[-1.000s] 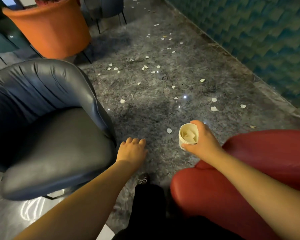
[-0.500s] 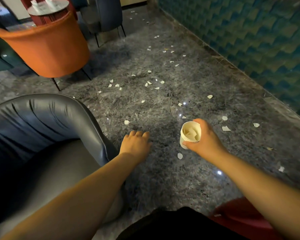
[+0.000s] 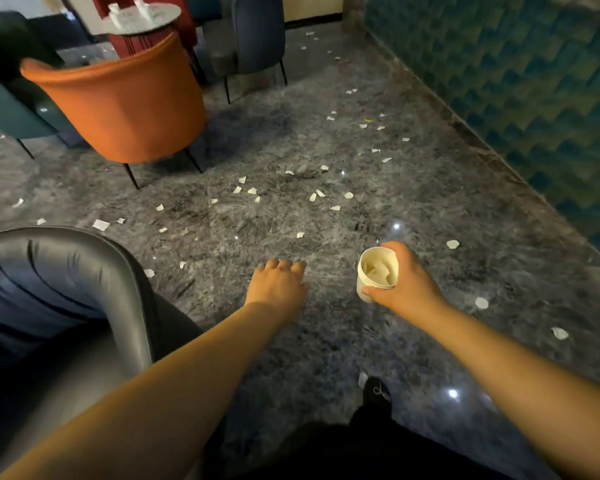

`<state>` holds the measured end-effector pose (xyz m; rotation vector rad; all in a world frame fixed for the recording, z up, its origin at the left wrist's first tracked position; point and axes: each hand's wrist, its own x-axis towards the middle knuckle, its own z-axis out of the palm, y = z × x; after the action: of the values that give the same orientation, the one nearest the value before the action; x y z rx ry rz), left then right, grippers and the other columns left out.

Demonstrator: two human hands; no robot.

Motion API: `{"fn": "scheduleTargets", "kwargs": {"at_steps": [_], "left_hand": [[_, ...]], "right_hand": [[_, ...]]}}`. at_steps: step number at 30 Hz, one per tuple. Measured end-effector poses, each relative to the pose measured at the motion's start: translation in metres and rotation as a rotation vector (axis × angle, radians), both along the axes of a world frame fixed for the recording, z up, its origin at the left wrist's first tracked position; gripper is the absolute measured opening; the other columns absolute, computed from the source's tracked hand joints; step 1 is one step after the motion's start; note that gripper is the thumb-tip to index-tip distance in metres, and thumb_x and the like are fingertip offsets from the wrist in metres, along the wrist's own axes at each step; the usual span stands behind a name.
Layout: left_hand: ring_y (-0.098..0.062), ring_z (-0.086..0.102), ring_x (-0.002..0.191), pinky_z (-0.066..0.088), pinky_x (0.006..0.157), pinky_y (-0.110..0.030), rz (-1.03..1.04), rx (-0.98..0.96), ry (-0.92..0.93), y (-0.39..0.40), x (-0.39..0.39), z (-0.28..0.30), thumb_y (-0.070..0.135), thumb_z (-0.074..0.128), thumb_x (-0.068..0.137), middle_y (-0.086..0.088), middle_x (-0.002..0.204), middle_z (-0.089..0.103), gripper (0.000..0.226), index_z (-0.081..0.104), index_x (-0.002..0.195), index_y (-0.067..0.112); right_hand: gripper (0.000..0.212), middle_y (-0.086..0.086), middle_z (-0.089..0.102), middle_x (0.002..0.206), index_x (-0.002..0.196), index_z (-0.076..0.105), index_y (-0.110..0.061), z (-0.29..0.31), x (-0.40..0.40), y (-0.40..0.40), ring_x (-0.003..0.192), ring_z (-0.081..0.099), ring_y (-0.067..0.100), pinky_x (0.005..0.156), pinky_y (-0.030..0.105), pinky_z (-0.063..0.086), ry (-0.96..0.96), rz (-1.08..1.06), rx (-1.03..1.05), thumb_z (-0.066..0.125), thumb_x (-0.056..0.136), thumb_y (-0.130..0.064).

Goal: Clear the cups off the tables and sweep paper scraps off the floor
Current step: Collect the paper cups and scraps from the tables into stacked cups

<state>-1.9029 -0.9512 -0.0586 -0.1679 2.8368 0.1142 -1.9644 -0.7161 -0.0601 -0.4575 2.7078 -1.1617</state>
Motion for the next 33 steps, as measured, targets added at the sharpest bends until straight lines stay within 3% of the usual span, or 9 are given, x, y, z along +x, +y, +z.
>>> {"fn": "scheduleTargets", "kwargs": {"at_steps": [7, 12, 23, 28, 33], "left_hand": [[-0.029, 0.036, 0.135, 0.035, 0.106, -0.044, 0.138, 0.035, 0.020, 0.003, -0.101, 0.009, 0.047, 0.038, 0.101, -0.004, 0.146, 0.045, 0.049, 0.037, 0.145, 0.025], [-0.029, 0.035, 0.136, 0.035, 0.106, -0.043, 0.188, 0.025, -0.011, -0.018, -0.142, 0.005, 0.048, 0.037, 0.101, -0.003, 0.148, 0.043, 0.053, 0.033, 0.148, 0.026], [-0.029, 0.037, 0.134, 0.035, 0.105, -0.043, 0.203, 0.027, 0.014, -0.135, -0.285, -0.002, 0.047, 0.039, 0.100, -0.004, 0.146, 0.045, 0.050, 0.038, 0.145, 0.024], [-0.030, 0.037, 0.134, 0.035, 0.104, -0.044, 0.231, 0.042, 0.038, -0.194, -0.343, 0.009, 0.045, 0.039, 0.100, -0.005, 0.145, 0.046, 0.051, 0.036, 0.147, 0.024], [-0.029, 0.035, 0.135, 0.035, 0.104, -0.044, 0.251, 0.043, 0.036, -0.237, -0.386, 0.013, 0.046, 0.038, 0.100, -0.004, 0.147, 0.044, 0.052, 0.035, 0.147, 0.023]], "right_hand": [[0.087, 0.008, 0.044, 0.133, 0.135, 0.040, -0.017, 0.014, -0.135, -0.004, 0.117, 0.048, 0.024, 0.089, 0.024, 0.037, 0.019, 0.105, 0.035, 0.087, 0.064, -0.026], [0.082, 0.005, 0.045, 0.131, 0.132, 0.039, -0.021, 0.010, -0.189, -0.029, 0.113, 0.049, 0.022, 0.084, 0.026, 0.038, -0.001, 0.153, 0.043, 0.086, 0.064, -0.027], [0.083, 0.005, 0.047, 0.130, 0.132, 0.041, -0.018, 0.009, -0.330, -0.144, 0.113, 0.050, 0.021, 0.085, 0.025, 0.039, -0.019, 0.160, 0.021, 0.087, 0.064, -0.024], [0.081, 0.001, 0.046, 0.127, 0.130, 0.041, -0.022, 0.017, -0.386, -0.199, 0.102, 0.043, 0.010, 0.080, 0.021, 0.034, 0.015, 0.148, 0.009, 0.087, 0.063, -0.027], [0.084, 0.002, 0.045, 0.131, 0.132, 0.039, -0.023, 0.014, -0.432, -0.242, 0.111, 0.048, 0.018, 0.083, 0.026, 0.038, -0.007, 0.167, 0.012, 0.087, 0.064, -0.027]]}}
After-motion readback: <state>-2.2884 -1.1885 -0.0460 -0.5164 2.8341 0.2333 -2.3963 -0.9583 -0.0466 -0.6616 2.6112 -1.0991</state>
